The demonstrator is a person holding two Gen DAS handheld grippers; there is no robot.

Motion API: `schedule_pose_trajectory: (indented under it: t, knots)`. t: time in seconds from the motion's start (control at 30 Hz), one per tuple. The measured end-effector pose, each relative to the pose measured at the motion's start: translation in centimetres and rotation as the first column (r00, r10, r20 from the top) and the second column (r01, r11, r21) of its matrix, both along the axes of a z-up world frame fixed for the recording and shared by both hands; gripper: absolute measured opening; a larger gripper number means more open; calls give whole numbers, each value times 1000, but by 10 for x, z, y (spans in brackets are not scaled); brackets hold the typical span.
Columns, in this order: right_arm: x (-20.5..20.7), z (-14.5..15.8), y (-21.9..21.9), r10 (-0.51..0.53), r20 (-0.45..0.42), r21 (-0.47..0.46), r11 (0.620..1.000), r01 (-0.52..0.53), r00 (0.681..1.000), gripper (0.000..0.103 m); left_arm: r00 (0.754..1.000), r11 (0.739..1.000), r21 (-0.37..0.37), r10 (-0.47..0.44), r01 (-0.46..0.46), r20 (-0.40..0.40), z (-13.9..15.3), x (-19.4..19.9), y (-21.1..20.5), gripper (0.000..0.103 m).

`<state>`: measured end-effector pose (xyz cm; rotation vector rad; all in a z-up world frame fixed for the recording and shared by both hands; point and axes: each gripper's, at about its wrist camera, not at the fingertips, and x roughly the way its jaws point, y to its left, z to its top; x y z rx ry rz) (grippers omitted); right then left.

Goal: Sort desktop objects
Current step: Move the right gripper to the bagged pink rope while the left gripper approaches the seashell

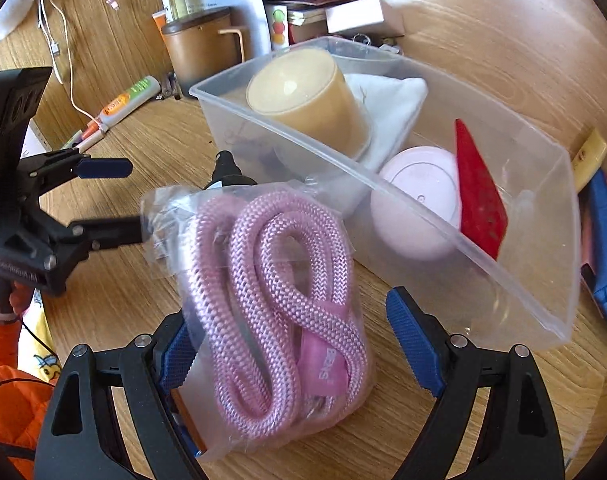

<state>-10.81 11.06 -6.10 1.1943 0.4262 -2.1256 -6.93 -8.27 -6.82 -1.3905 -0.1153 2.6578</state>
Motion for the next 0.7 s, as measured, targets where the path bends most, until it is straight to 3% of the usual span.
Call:
schedule_pose_trajectory:
  t: [0.4, 0.5, 0.63, 0.7]
  knots:
    - [-14, -12, -4, 35, 60, 11, 999, -36, 998, 85, 1000, 999, -36, -17, 17, 17, -12, -4, 12, 96]
    - [-16, -13, -2, 37, 62, -1, 999, -37, 997, 81, 1000, 999, -45, -15, 16, 11, -12, -5, 13, 96]
    - [-14, -10, 0, 62, 53, -18, 998, -61, 997, 62, 1000, 999, -43, -13, 14, 8, -12, -7, 13, 96]
    - [-9, -9, -2, 71, 18, -6, 997, -71, 997, 59, 1000, 999, -45, -14, 14, 3, -13, -7, 15, 96]
